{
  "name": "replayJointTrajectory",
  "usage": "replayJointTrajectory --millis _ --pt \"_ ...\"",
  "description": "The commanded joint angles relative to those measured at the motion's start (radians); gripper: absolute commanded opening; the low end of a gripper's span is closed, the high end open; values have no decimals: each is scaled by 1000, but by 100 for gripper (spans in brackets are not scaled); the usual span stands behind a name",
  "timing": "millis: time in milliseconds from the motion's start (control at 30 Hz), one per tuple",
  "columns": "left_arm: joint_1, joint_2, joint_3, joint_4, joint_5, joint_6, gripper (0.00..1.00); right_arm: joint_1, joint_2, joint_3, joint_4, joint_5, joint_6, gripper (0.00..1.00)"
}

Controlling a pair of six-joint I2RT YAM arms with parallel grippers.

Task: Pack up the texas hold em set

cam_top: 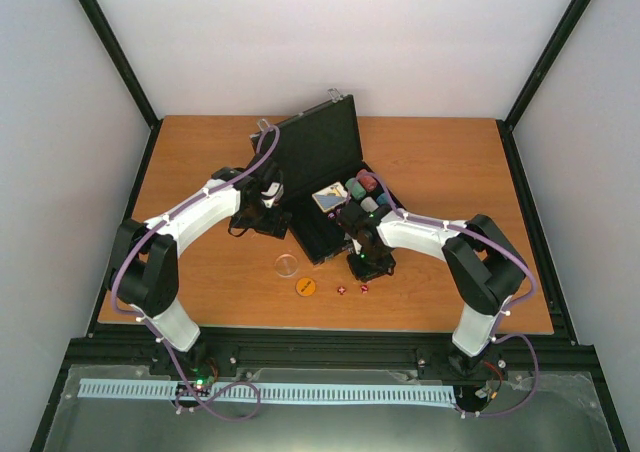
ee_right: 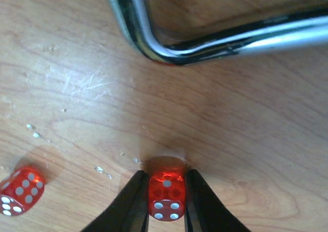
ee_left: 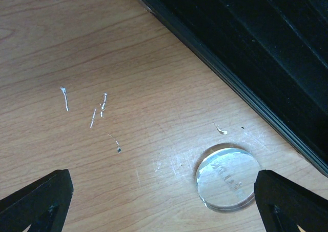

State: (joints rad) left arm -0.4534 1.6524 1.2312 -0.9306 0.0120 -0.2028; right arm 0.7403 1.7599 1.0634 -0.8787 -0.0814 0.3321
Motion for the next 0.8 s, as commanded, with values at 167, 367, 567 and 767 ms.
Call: replayJointTrajectory --millis 167,367,567,767 --pt "4 3 5 18 4 3 100 -2 -2 77 -84 41 -21 8" --pt "4 6 8 18 3 3 100 -9 -24 272 -212 79 -66 8" --pt "4 6 8 19 9 2 100 -89 81 451 -176 127 -104 8" --pt "4 -2 5 17 15 2 100 -129 208 563 -54 148 -162 7"
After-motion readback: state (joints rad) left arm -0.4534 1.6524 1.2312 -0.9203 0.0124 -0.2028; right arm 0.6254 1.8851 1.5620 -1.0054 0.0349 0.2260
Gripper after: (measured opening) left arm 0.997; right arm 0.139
